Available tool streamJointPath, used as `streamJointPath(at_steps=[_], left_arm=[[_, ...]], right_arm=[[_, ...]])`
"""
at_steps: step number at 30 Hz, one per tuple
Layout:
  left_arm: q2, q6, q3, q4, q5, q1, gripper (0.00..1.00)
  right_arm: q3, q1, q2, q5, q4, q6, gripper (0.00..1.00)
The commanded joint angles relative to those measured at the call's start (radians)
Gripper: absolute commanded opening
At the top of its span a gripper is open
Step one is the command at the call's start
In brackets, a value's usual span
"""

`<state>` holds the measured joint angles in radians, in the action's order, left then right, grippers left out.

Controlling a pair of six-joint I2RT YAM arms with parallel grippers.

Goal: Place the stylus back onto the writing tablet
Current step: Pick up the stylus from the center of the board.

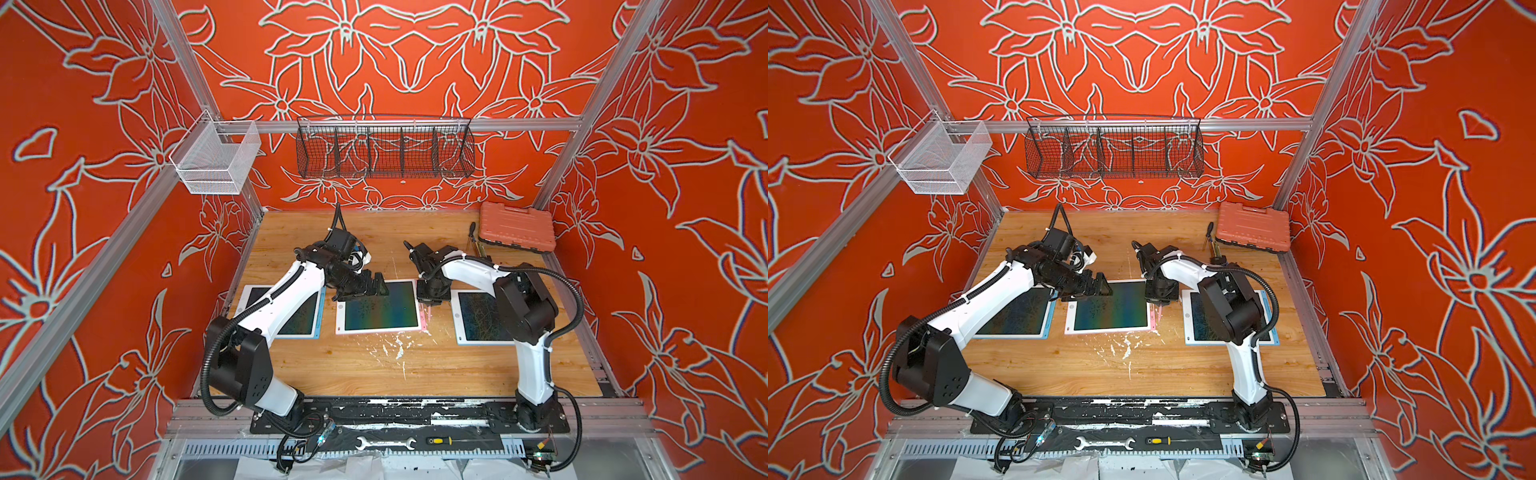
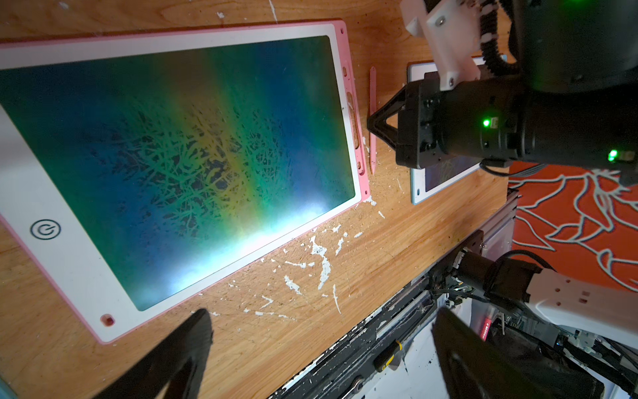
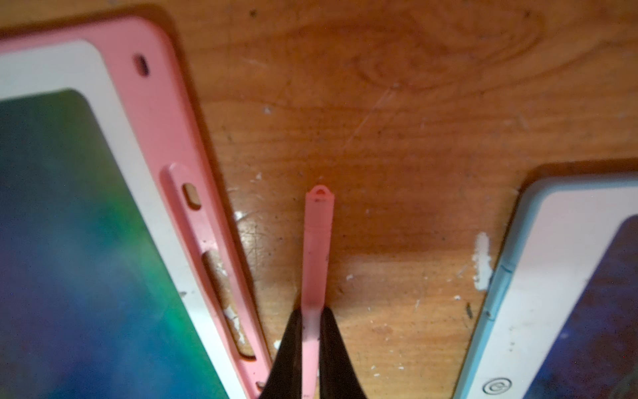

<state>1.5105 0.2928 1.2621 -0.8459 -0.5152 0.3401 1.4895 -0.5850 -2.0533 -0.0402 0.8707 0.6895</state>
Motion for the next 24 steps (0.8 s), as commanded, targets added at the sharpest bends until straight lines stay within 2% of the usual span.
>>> streamJointPath(at_steps=[1,24], left_arm=[[0.005,0.0,0.02,-0.014,-0.013,-0.006,0.97],[-0.012,0.002,0.007,-0.008,-0.016,-0.006,0.98]], right_arm=[[-0.017,-0.009,-0.032,0.03,0.041,0.005,0.05],[-0.021,-0.013,0.021,0.04,0.038,0.013,0.04]])
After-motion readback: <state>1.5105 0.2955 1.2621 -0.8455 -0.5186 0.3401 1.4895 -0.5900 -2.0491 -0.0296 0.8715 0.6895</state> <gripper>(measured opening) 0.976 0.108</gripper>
